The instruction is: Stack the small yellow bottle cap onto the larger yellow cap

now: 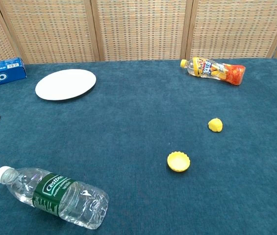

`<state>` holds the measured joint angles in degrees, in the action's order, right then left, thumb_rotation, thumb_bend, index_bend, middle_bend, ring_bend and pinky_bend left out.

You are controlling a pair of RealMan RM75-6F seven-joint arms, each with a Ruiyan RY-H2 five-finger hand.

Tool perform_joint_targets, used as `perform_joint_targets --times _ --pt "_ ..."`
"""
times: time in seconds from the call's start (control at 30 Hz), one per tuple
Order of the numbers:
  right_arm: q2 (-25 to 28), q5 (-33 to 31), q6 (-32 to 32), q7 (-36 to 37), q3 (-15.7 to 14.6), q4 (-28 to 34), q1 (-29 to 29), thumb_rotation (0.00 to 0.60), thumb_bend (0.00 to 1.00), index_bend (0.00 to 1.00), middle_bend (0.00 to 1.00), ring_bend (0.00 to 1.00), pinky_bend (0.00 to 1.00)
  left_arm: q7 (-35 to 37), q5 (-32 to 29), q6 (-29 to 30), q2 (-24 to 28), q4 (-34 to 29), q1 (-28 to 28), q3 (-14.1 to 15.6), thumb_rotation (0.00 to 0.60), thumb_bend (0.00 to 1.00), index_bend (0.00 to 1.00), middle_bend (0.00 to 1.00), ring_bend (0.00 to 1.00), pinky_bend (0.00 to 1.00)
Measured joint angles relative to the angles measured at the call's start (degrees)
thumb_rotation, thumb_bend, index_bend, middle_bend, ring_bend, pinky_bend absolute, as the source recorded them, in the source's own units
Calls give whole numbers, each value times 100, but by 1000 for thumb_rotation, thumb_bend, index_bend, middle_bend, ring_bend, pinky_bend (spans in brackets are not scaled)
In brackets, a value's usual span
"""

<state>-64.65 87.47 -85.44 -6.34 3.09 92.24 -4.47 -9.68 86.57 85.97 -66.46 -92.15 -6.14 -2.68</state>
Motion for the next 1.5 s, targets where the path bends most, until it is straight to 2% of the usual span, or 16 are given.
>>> perform_joint_targets --times 0.3,0.43,0.57,0.83,1.03,1.27,1.5 --pt "5 -27 23 5 -3 22 3 600 0 59 0 0 6 0 -6 30 24 -26 18 -3 600 214 0 0 0 0" --pt "-2 -18 25 -2 -1 45 -4 600 0 91 0 0 1 10 -17 15 37 -35 12 -9 600 215 0 0 0 0" --pt "-47 31 -12 -5 1 23 -8 600 0 168 0 0 0 28 -20 6 47 -43 1 -19 600 215 0 0 0 0" --pt "-47 -31 70 -81 -21 56 -12 600 0 180 0 0 0 37 -55 -2 75 -58 7 -23 600 212 0 0 0 0" --pt "-66 27 85 -10 -34 75 -35 600 0 305 1 0 0 39 -28 38 101 -98 23 -21 600 215 0 0 0 0" --pt "-134 104 254 -39 -45 129 -161 600 0 364 34 0 16 55 10 60 110 -113 14 -27 600 215 0 0 0 0" --pt "-229 -7 840 -499 105 520 -587 600 9 403 63 0 28 -20 93 72 76 -122 2 -2 600 215 0 0 0 0"
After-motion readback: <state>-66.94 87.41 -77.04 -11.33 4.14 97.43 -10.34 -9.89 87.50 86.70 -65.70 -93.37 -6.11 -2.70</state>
